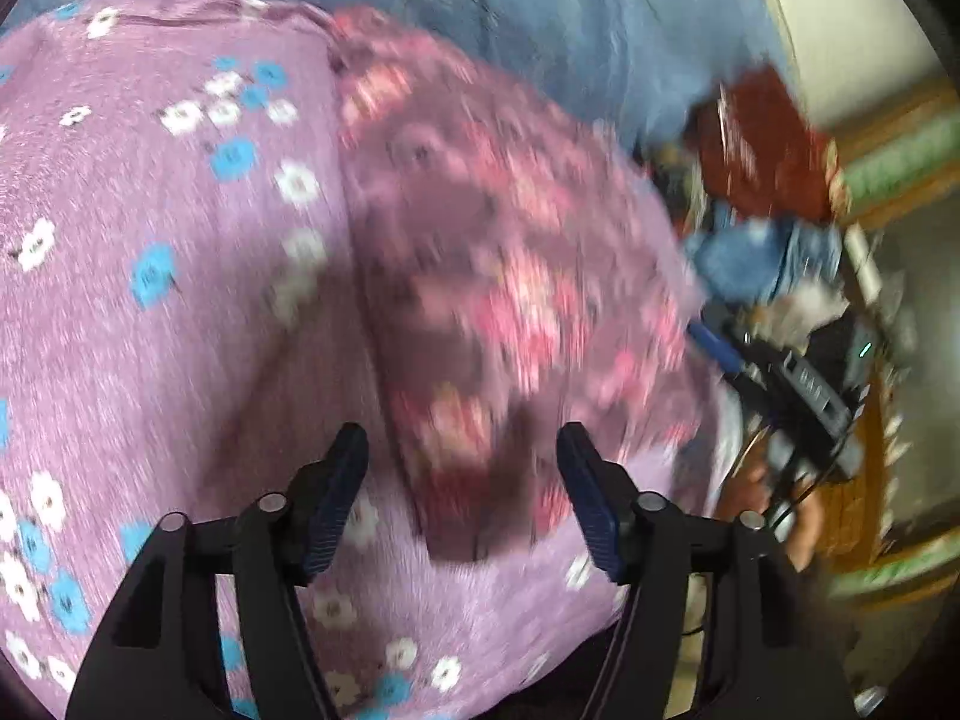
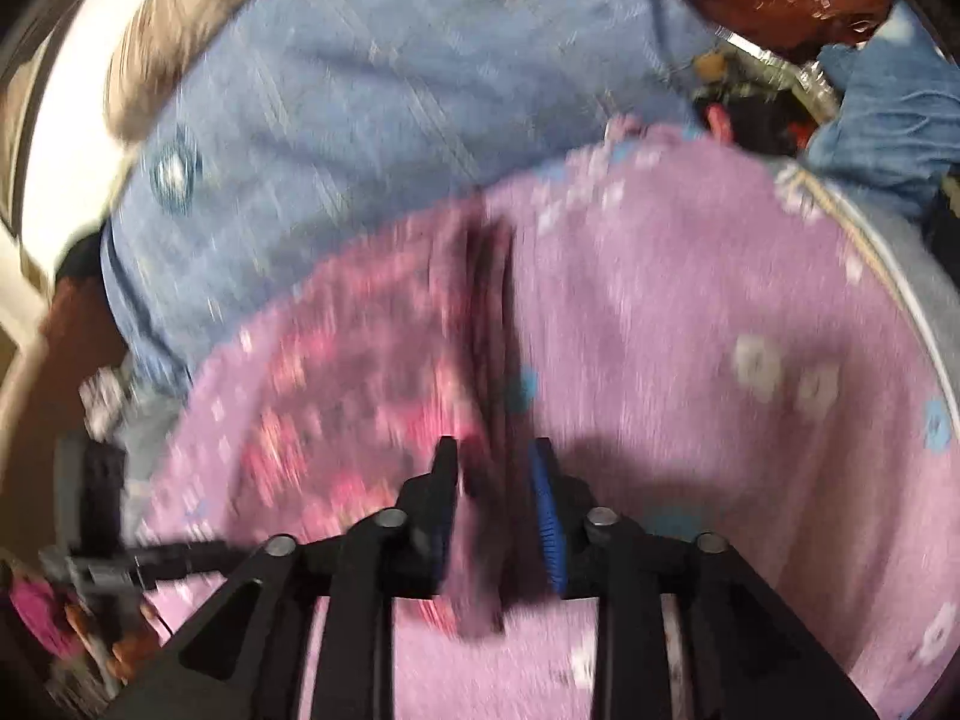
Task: Fold small clothes
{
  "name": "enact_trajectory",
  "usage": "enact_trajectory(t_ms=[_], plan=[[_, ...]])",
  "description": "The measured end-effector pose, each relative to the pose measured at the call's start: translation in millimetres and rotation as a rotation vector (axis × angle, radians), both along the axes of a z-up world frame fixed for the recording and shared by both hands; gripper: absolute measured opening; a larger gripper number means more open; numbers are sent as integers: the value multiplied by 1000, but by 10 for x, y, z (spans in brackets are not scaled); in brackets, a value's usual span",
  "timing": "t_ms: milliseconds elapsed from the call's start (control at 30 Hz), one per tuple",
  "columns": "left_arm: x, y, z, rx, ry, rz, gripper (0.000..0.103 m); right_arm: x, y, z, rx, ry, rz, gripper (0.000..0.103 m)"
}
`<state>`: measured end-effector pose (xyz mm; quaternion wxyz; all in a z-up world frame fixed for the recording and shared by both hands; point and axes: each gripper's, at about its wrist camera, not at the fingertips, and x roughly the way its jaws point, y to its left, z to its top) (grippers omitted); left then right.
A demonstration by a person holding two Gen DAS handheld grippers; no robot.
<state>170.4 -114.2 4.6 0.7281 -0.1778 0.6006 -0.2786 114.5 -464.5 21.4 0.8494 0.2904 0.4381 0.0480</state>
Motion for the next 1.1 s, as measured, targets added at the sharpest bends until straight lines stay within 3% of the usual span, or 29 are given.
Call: enact_trajectory(t_ms=[33,67,167,300,400,467,533,633,733,900,1100], plan=[[100,47,-17,-22,12,30,74,72,-44,-10,36,-3,-18,57],[207,71,-45,-32,24,53,75,163,-69,-41,71,-3,-24,58],[489,19,-179,16,61,79,76,448,-34,-176,109,22,-27,58],[683,-117,-325,-53,122,79,76,830,123,-500,168,80,43,58],[771,-243,-347,-74,110,85,76,943,270,-541,201,62,138,58],[764,-340,-326,-33,66,99,76,947,354,-496,139,60,182,53],[708,-379,-250,37,-1,98,52,909,436,-408,18,27,226,28],[646,-469,-140,118,-94,88,33,813,524,-285,-96,-18,227,21],[524,-438,21,142,-152,80,30,742,651,-152,-173,-55,220,20],[296,-282,249,150,-198,79,29,591,763,72,-184,-101,217,20],[-94,218,510,123,-196,103,30,315,1085,286,-96,-123,263,20]])
